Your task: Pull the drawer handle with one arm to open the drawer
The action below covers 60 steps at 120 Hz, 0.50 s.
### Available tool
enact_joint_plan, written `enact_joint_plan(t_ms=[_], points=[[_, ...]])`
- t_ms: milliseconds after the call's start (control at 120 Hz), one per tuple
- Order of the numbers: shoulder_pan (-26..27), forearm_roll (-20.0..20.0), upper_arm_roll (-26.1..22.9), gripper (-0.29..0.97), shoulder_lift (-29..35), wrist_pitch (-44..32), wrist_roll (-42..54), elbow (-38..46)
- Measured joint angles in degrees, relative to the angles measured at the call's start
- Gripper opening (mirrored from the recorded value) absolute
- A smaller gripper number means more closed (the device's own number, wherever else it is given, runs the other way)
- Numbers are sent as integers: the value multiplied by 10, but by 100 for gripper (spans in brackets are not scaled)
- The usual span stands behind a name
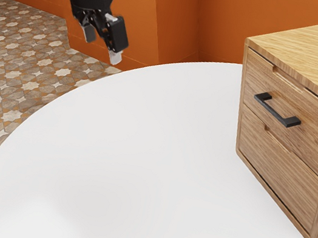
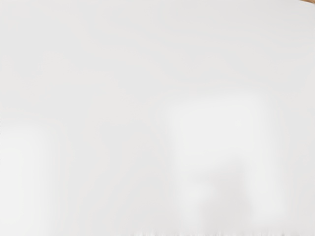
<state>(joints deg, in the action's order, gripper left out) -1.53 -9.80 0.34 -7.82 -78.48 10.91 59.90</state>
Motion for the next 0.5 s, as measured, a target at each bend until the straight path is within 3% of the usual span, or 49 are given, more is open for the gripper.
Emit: enact_joint_plan(t_ms=[258, 408, 500], points=[[2, -23, -4, 68, -16, 8, 20, 27], [-5, 0, 1, 68, -20, 10, 29, 55], [19, 3, -2, 68, -20, 11, 36, 75]])
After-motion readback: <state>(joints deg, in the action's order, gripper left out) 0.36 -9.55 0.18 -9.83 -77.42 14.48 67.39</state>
